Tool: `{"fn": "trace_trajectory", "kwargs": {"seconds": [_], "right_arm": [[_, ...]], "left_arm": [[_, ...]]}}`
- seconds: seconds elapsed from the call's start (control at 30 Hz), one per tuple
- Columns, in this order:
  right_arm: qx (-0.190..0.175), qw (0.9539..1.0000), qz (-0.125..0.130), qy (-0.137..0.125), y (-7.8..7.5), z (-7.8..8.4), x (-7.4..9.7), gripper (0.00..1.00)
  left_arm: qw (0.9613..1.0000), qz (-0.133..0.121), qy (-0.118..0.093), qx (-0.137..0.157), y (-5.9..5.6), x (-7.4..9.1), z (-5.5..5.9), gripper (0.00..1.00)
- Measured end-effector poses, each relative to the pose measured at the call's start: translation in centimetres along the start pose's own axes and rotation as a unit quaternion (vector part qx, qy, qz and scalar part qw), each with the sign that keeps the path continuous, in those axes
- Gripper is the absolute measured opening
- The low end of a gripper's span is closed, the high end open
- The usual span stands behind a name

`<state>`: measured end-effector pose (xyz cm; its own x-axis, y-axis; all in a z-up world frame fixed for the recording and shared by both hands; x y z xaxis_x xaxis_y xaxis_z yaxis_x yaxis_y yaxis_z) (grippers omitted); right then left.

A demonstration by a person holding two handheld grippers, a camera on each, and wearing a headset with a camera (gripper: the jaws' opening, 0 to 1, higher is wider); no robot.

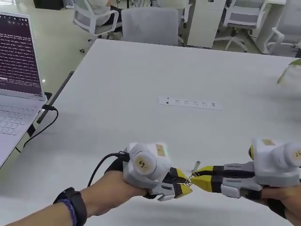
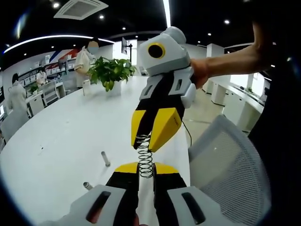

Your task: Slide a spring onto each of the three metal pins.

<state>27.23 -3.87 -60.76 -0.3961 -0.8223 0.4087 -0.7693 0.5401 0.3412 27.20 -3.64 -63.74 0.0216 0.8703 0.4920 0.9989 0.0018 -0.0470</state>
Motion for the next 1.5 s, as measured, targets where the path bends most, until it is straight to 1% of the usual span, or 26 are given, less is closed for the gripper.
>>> {"fn": "trace_trajectory", "kwargs": {"seconds": [0.1, 0.27, 0.3, 0.4, 0.53, 0.6, 0.63, 0.77, 0.87, 0.93, 1.0, 1.13, 1.2, 1.3, 1.5], "right_arm": [[0.004, 1.0, 0.001, 0.007, 0.0, 0.0, 0.1, 0.08], [0.021, 0.9996, -0.001, 0.022, -0.1, -0.2, 0.2, 0.09], [0.03, 0.9991, -0.002, 0.029, 0.0, -0.2, 0.3, 0.09], [0.042, 0.9982, -0.005, 0.043, 0.0, -0.3, 0.4, 0.09], [0.07, 0.9951, -0.01, 0.069, -0.1, -0.6, 0.7, 0.13], [0.087, 0.9925, -0.012, 0.086, -0.3, -0.7, 0.9, 0.14], [0.099, 0.9901, -0.016, 0.098, -0.2, -0.6, 1.0, 0.15], [0.126, 0.9835, -0.023, 0.127, -0.2, -0.8, 1.3, 0.17], [0.148, 0.9772, -0.027, 0.15, -0.3, -0.8, 1.5, 0.17], [0.152, 0.9758, -0.028, 0.155, -0.1, -0.9, 1.5, 0.18], [0.167, 0.9707, -0.033, 0.17, -0.1, -0.9, 1.6, 0.18], [0.182, 0.9646, -0.038, 0.188, -0.1, -0.9, 1.6, 0.18], [0.191, 0.9604, -0.043, 0.198, 0.0, -0.8, 1.6, 0.18], [0.2, 0.9557, -0.05, 0.21, 0.2, -0.7, 1.6, 0.17], [0.215, 0.9479, -0.058, 0.228, 0.4, -0.5, 1.6, 0.14]], "left_arm": [[1.0, 0.0, -0.003, -0.001, 0.1, -0.1, -0.1, 0.02], [1.0, 0.003, -0.008, 0.0, 0.1, -0.2, -0.3, 0.02], [0.9999, 0.003, -0.01, -0.001, 0.1, -0.2, -0.4, 0.02], [0.9999, 0.005, -0.015, -0.002, 0.0, -0.2, -0.7, 0.02], [0.9997, 0.008, -0.023, -0.002, -0.1, -0.3, -1.1, 0.02], [0.9996, 0.009, -0.026, -0.002, -0.2, -0.3, -1.3, 0.02], [0.9996, 0.01, -0.028, -0.001, -0.2, -0.4, -1.4, 0.02], [0.9994, 0.012, -0.032, -0.002, -0.3, -0.5, -1.8, 0.02], [0.9994, 0.014, -0.032, -0.004, -0.4, -0.6, -1.9, 0.02], [0.9993, 0.014, -0.033, -0.005, -0.4, -0.6, -2.0, 0.02], [0.9993, 0.015, -0.033, -0.007, -0.4, -0.7, -2.1, 0.02], [0.9993, 0.017, -0.033, -0.01, -0.5, -0.7, -2.2, 0.02], [0.9992, 0.017, -0.034, -0.01, -0.5, -0.7, -2.4, 0.02], [0.9991, 0.018, -0.037, -0.011, -0.5, -0.7, -2.6, 0.02], [0.9989, 0.02, -0.041, -0.013, -0.6, -0.9, -3.0, 0.02]]}}
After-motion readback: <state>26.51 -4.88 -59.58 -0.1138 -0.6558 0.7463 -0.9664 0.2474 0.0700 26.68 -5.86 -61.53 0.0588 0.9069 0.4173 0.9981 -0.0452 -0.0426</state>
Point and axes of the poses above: the centre of the closed fingertips' face, and the gripper's own axes: x roughly backward along the fingers, y roughly to its left, z roughly out of its underside, the point moved 1 cm from there along x, roughly backward along the fingers, and after that the axes turned 1 degree about x, right-handed, at the moved point
